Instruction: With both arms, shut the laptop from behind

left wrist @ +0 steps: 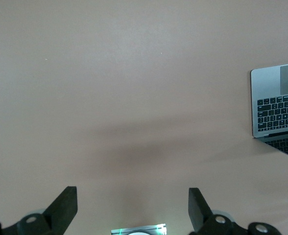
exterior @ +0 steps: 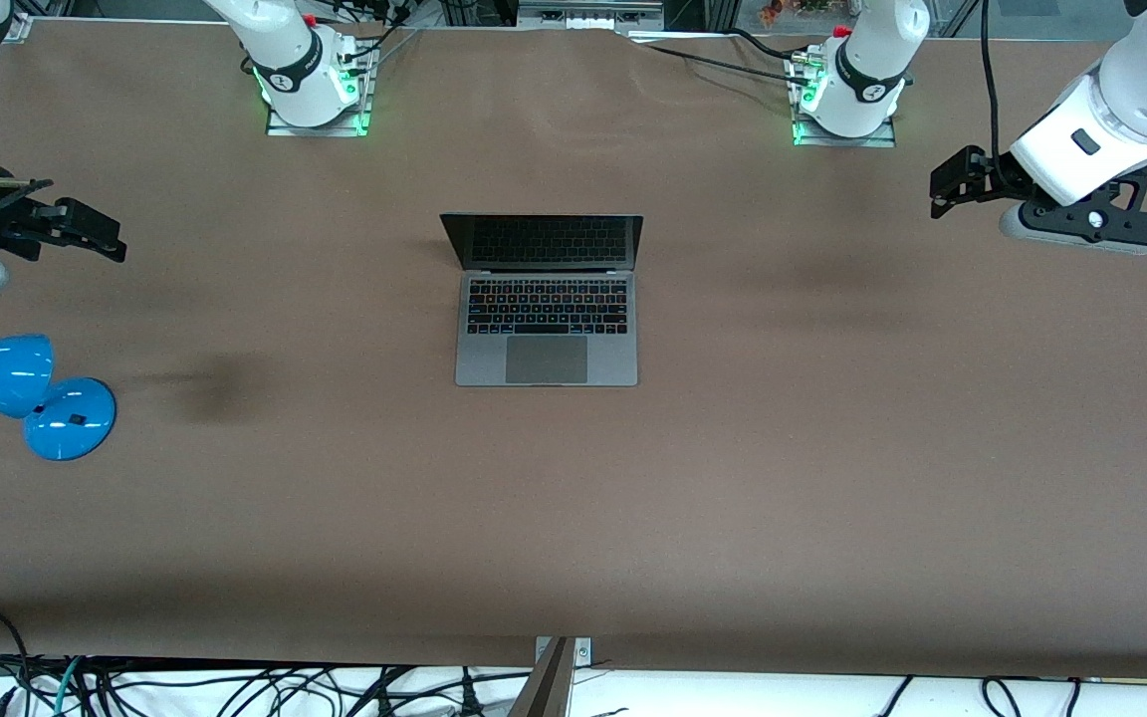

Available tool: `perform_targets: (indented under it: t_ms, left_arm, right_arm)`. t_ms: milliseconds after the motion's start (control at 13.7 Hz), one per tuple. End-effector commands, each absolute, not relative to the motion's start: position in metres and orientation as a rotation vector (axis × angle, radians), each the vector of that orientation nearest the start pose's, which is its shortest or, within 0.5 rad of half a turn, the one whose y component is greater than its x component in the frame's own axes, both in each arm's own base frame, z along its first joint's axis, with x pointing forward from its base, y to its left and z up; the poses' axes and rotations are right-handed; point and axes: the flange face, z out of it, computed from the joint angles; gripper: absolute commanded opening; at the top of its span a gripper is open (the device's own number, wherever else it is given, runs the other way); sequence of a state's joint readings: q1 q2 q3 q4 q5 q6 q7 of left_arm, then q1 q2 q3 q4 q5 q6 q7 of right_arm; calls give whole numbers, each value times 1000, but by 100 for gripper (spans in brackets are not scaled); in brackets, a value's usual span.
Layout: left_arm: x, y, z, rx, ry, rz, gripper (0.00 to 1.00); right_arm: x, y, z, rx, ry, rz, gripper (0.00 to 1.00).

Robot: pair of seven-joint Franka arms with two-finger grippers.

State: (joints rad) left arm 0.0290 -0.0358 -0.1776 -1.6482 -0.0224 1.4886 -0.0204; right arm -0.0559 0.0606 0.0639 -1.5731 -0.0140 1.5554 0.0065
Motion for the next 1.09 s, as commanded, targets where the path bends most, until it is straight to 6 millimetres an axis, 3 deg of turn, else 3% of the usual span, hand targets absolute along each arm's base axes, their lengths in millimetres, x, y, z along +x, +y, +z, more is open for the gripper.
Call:
perform_targets:
  t_ms: [0, 584, 803, 948, 1021]
  left_arm:
    - [516, -82, 603, -3160, 197, 206, 100]
    - [511, -88, 595, -3204, 125, 240, 100]
    - [497, -118, 590, -3182, 95, 254, 89]
    - [490, -137, 585, -3167, 72, 273, 73]
    - [488, -146, 584, -3161, 67, 276, 60]
  right_arm:
    - [564, 11, 593, -3168, -37, 123, 100]
    - [565, 14, 593, -3168, -47, 121, 100]
    - [564, 14, 592, -3163, -54, 130, 100]
    - [562, 17, 590, -3153, -44, 156, 100]
    - [560, 21, 589, -3148, -51, 180, 100]
